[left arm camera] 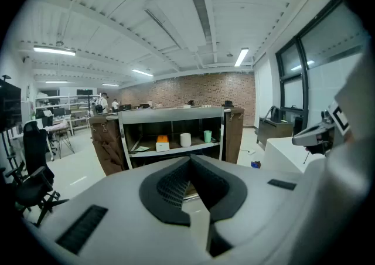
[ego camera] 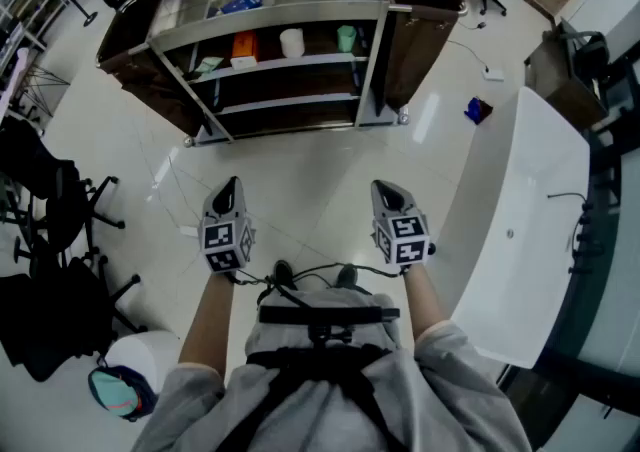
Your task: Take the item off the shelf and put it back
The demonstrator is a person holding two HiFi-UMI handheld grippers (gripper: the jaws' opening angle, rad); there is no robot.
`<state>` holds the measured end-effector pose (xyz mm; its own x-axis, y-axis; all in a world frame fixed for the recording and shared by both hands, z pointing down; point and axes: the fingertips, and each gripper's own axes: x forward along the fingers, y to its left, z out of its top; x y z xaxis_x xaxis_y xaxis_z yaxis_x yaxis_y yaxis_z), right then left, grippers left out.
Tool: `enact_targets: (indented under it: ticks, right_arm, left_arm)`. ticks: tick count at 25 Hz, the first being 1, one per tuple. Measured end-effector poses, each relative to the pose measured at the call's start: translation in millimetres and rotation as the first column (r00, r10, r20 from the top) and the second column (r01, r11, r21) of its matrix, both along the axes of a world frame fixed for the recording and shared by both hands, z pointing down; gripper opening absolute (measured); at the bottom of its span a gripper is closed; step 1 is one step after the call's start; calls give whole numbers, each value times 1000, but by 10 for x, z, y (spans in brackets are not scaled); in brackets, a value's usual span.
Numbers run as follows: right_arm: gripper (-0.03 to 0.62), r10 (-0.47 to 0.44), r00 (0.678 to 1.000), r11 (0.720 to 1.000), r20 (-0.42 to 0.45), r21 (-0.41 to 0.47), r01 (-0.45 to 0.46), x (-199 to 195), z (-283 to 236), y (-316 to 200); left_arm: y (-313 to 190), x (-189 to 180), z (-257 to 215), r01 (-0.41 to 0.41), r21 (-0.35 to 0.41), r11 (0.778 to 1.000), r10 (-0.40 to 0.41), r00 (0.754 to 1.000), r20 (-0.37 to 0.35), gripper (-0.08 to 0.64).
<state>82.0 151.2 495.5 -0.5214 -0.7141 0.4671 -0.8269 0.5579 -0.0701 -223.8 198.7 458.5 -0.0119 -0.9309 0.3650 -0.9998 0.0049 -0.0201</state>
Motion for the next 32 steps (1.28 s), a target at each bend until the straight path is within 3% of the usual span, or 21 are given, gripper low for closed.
enact_targets:
  ticks: [9, 21, 27, 32]
  right_arm:
    - [9, -28, 999, 1000, 27, 1, 28, 360, -85, -96]
    - [9, 33, 998, 999, 58, -3, -33, 155, -95, -653]
    - [9, 91, 994, 996, 63, 3, -92, -93, -87, -1112]
    - [9, 136, 989, 990, 61, 27, -138, -365, -134, -1387]
  left_arm:
    - [-75, 552, -187, -13, 34, 999, 14, 1000, -13, 8]
    - [-1030, 607, -122, -148, 17, 989, 148, 989, -2, 8]
    - [-1646, 516, -146, -249, 31, 968, 248, 968, 31, 8]
    - [-2080, 509, -133, -340, 35, 940, 341, 940, -5, 8]
